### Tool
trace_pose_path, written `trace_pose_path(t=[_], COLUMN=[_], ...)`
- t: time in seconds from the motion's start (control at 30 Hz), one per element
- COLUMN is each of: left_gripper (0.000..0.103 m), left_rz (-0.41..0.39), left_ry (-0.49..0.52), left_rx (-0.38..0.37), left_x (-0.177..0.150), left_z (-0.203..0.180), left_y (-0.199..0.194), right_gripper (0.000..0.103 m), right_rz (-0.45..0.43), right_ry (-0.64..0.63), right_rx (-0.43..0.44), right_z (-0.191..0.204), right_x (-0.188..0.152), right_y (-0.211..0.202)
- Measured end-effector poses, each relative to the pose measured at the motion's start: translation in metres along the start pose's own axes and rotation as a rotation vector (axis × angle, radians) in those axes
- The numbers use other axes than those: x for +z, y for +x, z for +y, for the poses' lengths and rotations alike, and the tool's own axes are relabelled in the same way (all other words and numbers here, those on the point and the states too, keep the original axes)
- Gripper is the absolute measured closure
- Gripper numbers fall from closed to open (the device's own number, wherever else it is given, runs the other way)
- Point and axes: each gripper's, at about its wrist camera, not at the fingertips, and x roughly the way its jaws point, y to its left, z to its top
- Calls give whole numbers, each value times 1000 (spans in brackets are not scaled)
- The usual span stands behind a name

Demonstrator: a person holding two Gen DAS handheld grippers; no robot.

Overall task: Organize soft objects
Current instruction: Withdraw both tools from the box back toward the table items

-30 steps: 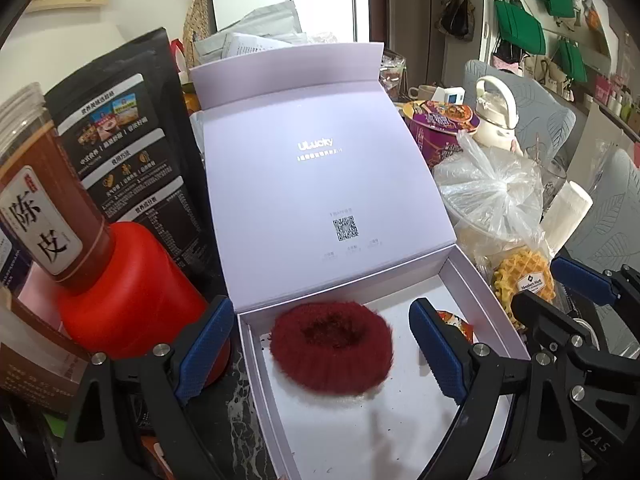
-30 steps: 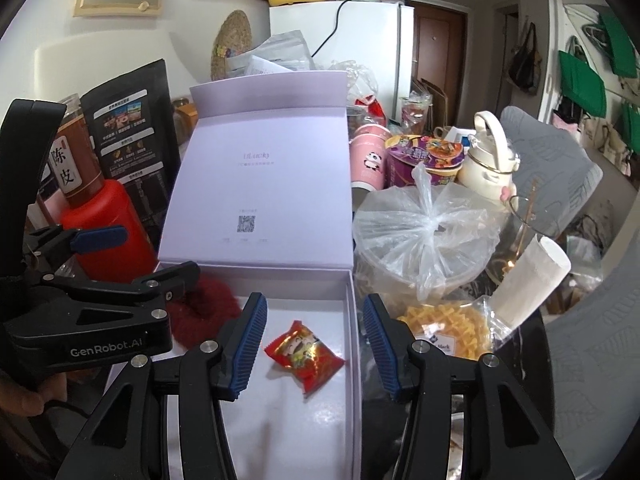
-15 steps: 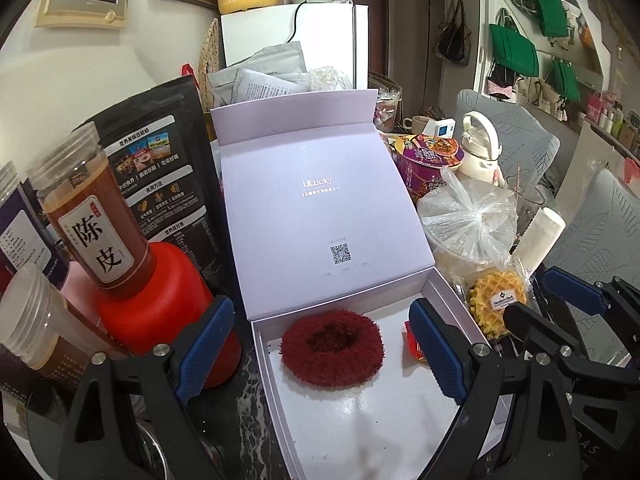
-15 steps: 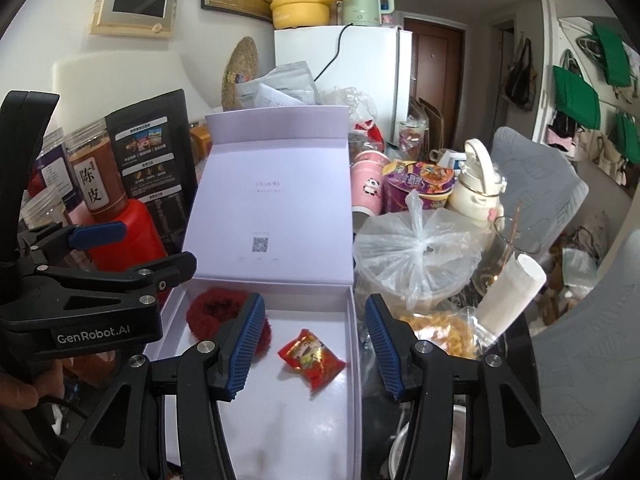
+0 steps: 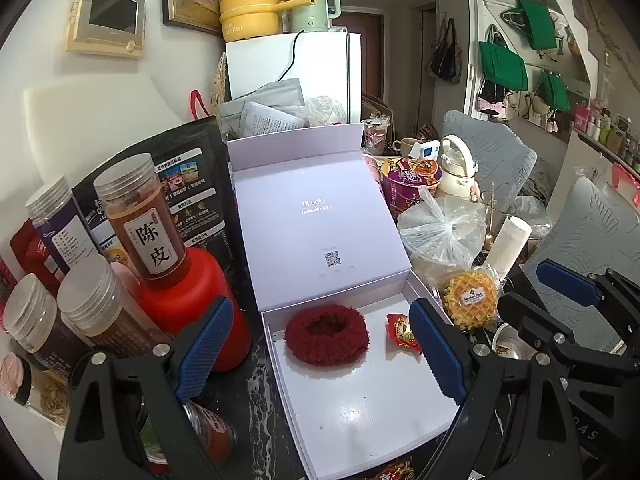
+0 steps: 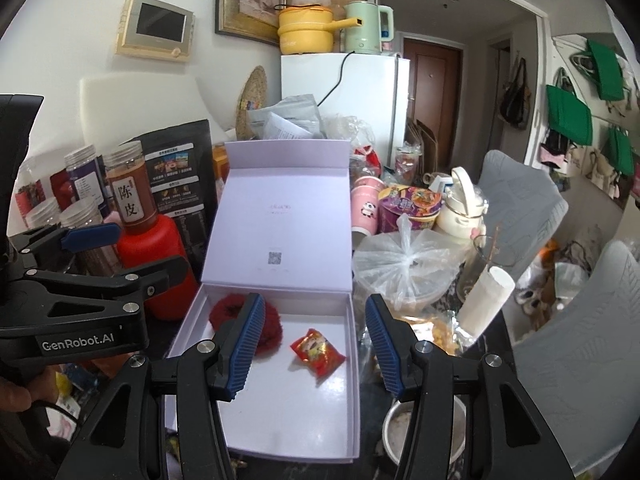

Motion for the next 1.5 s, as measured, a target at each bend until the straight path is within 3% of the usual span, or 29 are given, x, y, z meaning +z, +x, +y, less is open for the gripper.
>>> trace_pose_path(t=[0.6,0.77,0.87,1.2,1.5], left_gripper=[12,12,12,13,13], left_rz=[-133,-157,-158,-160,-114], left_ry=[31,25,21,49,59], left_rx=[-32,-75,-109,-107,-131], left_x=[-30,-43,-51,-86,-116], left_z=[-8,-8,-7,-13,-13], left_y=[-94,-116,-125,-146,-144], right_gripper=[47,45,41,29,25], right_rz=[-95,-114,-124,-123,-92], right_ry=[-25,-30,-28,-27,-16], right_rx=[-1,-7,-9,5,9], right_z=[22,27,30,43,50], right_x=[-24,-34,-43,-77,-108], right_y=[-88,-109,-121,-143,-148])
